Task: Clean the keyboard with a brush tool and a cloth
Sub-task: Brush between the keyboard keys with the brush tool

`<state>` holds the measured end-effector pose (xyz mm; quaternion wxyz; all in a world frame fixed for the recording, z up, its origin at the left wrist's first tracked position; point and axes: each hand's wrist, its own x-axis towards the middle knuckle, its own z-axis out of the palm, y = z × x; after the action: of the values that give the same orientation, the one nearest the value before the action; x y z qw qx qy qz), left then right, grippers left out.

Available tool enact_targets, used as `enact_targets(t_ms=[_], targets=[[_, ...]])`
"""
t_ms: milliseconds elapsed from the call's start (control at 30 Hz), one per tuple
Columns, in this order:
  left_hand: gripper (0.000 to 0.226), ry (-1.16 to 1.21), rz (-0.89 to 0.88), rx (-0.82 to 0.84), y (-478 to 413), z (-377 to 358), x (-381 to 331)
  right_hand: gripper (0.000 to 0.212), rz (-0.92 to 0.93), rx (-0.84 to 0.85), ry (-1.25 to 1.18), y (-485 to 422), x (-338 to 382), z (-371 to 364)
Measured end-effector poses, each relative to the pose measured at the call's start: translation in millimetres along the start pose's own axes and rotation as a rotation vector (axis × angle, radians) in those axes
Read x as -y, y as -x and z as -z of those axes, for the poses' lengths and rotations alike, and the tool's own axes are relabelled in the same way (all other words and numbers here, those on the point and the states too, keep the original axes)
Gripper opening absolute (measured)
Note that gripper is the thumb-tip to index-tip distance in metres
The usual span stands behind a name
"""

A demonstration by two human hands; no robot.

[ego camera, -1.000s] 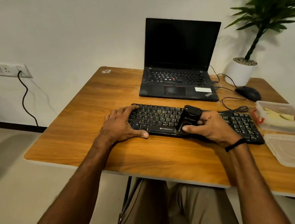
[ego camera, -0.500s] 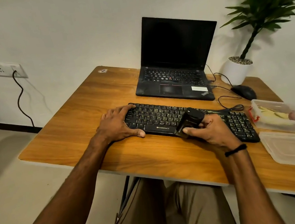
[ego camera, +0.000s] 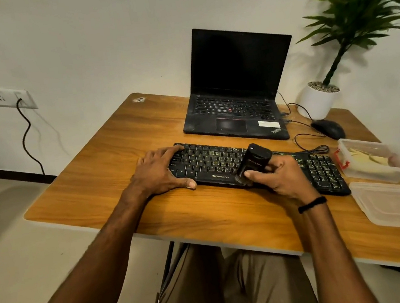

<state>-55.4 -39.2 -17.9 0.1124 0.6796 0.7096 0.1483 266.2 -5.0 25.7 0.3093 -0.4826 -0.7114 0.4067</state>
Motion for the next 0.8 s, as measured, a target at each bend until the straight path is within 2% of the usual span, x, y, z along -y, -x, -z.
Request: enact_targets(t_ms=[67,167,267,433,533,600,667,733,800], targets=[[0.140,-0.006,0.004,0.001,0.1,-1.1,-0.5,0.023,0.036,0.037,0.019,-4.1,11.8,-17.6],[0.141,0.000,0.005,0.003,0.6,-0.2,-0.1,0.027,0.119,0.136,0.071,-20.1,36.2,-65.2],[0.143,0.013,-0.012,-0.004,2.0,-0.4,2.4,0.031,0.160,0.117,0.025,-34.3,47.6,-86.8],[0.137,0.015,-0.046,-0.067,2.9,-4.4,0.1,0.025,-0.052,-0.145,-0.633,-27.0,30.0,-36.2],[0.134,0.062,-0.088,-0.182,5.1,-9.7,-13.1,0.033,-0.076,-0.279,-0.795,-30.0,16.6,-5.7],[0.132,0.077,-0.121,-0.249,6.0,-13.7,-28.9,0.044,-0.067,-0.281,-0.774,-33.2,16.6,1.8],[0.134,0.043,-0.144,-0.272,5.6,-18.5,-44.1,0.039,-0.060,-0.237,-0.641,-36.0,19.9,-1.5],[0.139,0.010,-0.137,-0.270,3.9,-20.7,-51.3,0.036,-0.053,-0.188,-0.409,-41.7,23.9,-11.8],[0.143,-0.002,-0.109,-0.272,2.4,-20.9,-51.1,0.037,-0.011,-0.211,-0.090,-51.8,26.7,-22.8]])
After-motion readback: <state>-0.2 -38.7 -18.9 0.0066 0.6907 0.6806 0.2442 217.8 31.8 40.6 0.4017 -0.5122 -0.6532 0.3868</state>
